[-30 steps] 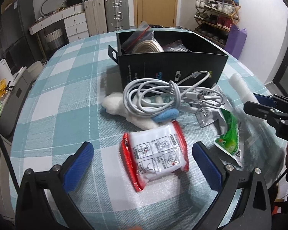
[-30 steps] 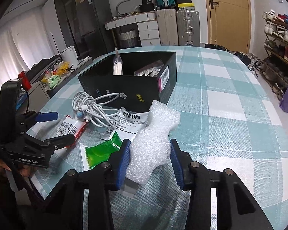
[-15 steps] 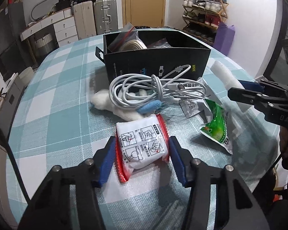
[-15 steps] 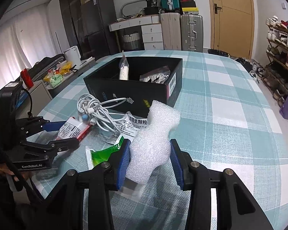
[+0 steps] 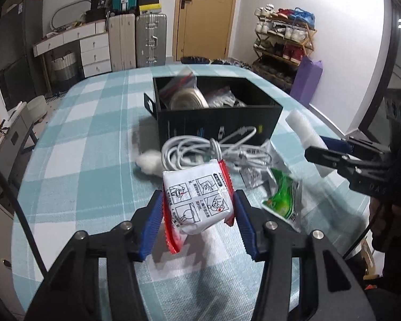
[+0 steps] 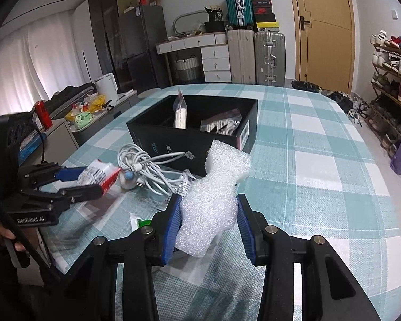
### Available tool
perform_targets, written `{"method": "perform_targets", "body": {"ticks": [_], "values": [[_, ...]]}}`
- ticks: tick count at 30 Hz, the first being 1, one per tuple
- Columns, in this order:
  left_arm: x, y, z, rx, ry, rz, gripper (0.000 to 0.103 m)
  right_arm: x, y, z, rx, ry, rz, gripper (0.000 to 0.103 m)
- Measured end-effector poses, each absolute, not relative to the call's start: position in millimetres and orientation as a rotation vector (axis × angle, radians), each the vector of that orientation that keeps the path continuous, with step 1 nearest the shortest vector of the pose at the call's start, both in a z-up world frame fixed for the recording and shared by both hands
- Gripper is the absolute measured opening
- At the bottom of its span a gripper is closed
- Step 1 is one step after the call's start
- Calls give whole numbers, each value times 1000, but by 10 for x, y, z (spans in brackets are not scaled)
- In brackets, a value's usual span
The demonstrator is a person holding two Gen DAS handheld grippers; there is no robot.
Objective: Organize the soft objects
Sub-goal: 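Carry the foam wrap and red-edged packet over the black box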
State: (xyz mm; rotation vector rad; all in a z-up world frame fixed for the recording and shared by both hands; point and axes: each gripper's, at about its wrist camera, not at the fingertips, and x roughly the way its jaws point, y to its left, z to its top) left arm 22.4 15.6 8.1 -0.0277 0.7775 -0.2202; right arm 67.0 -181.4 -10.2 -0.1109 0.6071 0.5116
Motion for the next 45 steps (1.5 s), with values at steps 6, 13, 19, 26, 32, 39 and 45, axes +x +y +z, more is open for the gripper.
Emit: {"method": "perform_targets", "body": {"ticks": [6, 13, 19, 26, 32, 39, 45], "values": [[274, 191, 199, -38, 738, -210, 51, 638, -1810, -8, -105, 577, 518, 41], [372, 199, 326, -42, 708, -220, 52, 623, -1801, 137, -105, 535, 533, 41], [482, 192, 396, -35, 691, -218, 52, 649, -1760, 240, -107, 517, 546, 41], [646, 182, 451, -36, 680, -216, 52, 702, -1694, 354, -118, 500, 563, 41], [796, 165, 481, -27, 671, -210, 52, 797, -1623, 417, -117, 491, 578, 41], [993, 150, 483, -9, 669, -203, 52, 974, -1549, 445, -110, 483, 586, 41], [1139, 155, 453, -18, 680, -192, 52, 1075, -1501, 459, -108, 485, 591, 41]]}}
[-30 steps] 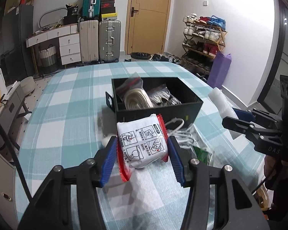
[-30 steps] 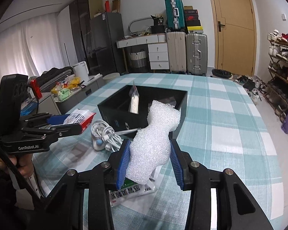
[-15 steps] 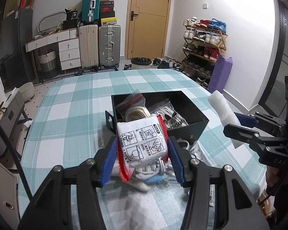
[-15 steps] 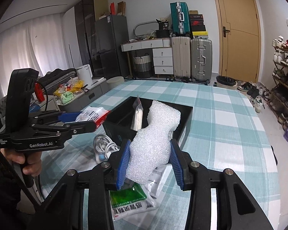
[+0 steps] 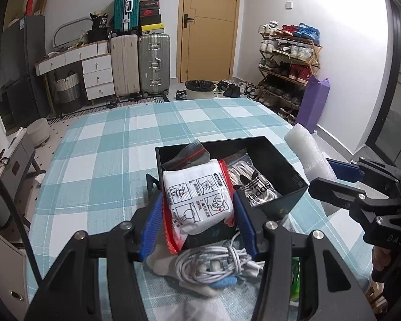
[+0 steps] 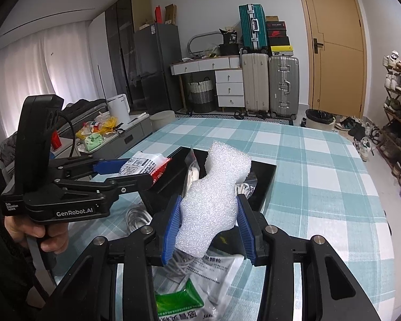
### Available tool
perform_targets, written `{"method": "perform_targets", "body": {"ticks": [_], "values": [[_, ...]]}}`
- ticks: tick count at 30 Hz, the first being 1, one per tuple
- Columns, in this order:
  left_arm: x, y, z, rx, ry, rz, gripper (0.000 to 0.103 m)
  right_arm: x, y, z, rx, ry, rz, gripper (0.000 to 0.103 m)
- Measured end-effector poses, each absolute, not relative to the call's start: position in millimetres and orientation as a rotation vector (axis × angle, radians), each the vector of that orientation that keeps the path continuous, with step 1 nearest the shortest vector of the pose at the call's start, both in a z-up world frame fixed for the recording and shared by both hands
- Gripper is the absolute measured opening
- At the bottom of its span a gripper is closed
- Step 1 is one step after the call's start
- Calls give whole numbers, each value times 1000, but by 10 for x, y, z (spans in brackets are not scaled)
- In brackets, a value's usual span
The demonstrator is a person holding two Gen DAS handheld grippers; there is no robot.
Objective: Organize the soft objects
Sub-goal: 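Carry the foam wrap and red-edged packet over the black box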
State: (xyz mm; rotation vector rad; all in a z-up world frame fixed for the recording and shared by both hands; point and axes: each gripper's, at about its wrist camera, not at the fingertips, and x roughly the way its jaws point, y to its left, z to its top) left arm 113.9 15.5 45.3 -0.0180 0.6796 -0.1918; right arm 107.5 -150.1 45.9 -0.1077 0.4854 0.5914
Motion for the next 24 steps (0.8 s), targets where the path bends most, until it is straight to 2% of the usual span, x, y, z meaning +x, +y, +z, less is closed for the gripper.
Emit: {"method": "perform_targets", "body": {"ticks": [24], "values": [[1547, 32, 249, -4, 709, -199, 52, 1657, -1311, 348, -126, 505, 553, 41]]}}
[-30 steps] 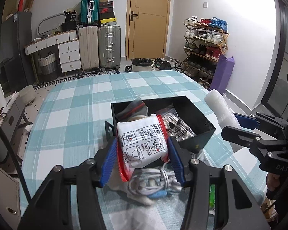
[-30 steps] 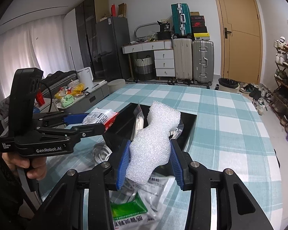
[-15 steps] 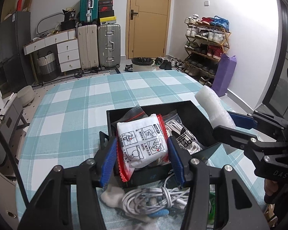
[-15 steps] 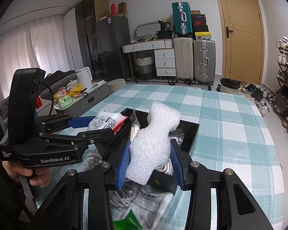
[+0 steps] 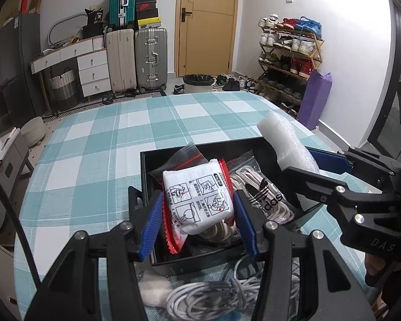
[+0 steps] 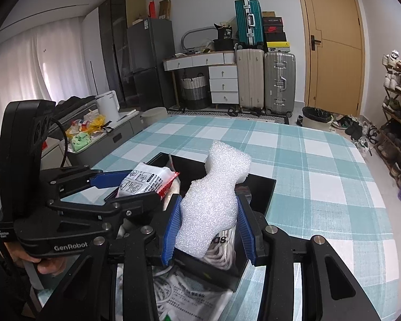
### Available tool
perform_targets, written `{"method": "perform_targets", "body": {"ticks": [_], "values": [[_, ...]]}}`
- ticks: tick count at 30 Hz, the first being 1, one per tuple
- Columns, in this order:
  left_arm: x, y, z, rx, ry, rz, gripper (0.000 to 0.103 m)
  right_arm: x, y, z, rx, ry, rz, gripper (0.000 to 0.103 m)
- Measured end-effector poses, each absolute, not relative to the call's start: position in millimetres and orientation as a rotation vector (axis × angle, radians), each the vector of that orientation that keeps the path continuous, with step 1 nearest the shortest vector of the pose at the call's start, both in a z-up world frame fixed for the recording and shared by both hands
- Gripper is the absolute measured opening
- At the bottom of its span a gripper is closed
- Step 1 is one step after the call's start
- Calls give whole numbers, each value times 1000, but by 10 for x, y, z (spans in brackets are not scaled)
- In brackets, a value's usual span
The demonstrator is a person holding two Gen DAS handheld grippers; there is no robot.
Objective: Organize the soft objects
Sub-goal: 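Drop the foam wrap and packet into the box and open both grippers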
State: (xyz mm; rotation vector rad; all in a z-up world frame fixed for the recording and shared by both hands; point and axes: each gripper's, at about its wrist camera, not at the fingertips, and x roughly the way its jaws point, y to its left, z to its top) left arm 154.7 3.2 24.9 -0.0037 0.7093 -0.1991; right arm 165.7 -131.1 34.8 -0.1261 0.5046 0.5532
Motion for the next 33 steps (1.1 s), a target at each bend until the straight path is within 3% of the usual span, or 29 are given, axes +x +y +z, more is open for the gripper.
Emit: {"method": "perform_targets", "body": {"ticks": [18, 23, 25, 28, 33], "values": [[1600, -47, 148, 33, 715, -212, 54, 1927, -1253, 176, -183, 544, 517, 42], [1561, -35, 180, 15, 724, -239, 63, 1894, -1333, 204, -185, 526, 491, 56], [1530, -27, 214, 13, 721, -228, 74, 1852, -1391, 231, -183, 516, 477, 72], [1468, -3, 270, -3, 701, -237, 83, 1769, -1482, 279, -168, 501, 475, 89], [1346, 60, 357, -7, 676, -188, 103, 1628, -1553, 278, -174, 525, 489, 102]]}}
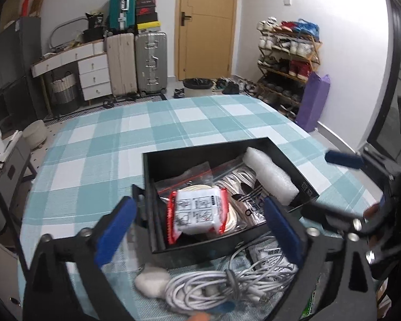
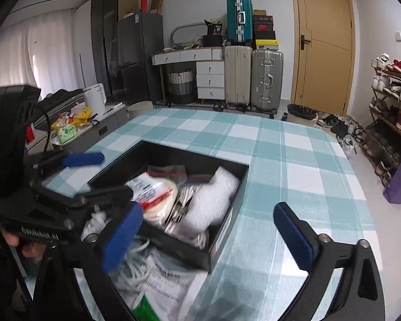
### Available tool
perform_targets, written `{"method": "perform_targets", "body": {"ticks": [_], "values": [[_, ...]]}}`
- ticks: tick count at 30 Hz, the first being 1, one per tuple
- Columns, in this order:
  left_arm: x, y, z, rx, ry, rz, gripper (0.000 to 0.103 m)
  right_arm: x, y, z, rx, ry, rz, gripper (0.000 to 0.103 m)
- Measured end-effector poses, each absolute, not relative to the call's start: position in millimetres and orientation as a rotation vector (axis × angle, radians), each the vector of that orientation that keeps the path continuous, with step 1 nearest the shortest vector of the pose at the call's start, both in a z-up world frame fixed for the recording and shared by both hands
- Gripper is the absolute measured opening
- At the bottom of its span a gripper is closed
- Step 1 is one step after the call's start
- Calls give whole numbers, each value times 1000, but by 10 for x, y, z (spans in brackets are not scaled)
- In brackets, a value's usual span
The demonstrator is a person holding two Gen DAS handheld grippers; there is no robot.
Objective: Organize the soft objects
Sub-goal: 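Drop the foam wrap and packet into the box and open both grippers, then move the right gripper to the green medicine sachet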
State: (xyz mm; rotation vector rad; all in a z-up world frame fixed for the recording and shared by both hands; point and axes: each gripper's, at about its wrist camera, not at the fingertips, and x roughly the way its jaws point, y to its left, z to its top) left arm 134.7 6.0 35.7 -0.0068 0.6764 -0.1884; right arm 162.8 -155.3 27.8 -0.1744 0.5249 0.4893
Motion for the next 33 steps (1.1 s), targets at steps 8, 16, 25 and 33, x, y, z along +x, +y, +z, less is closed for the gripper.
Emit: {"method": "perform_targets", "body": {"ticks": [8, 16, 25, 33], "values": [[1140, 222, 364, -46, 676, -166, 103, 1371, -1599, 148, -185, 580, 507, 102], [894, 303, 253, -36, 692, -134, 103, 1207, -1598, 27, -183, 623, 517, 102], [745, 341, 92, -35, 733, -116, 103, 1046, -1571, -35, -205, 634, 528, 102], [668, 321, 5, -36, 760, -120, 103, 942, -1543, -118, -231, 660, 545, 102]]}}
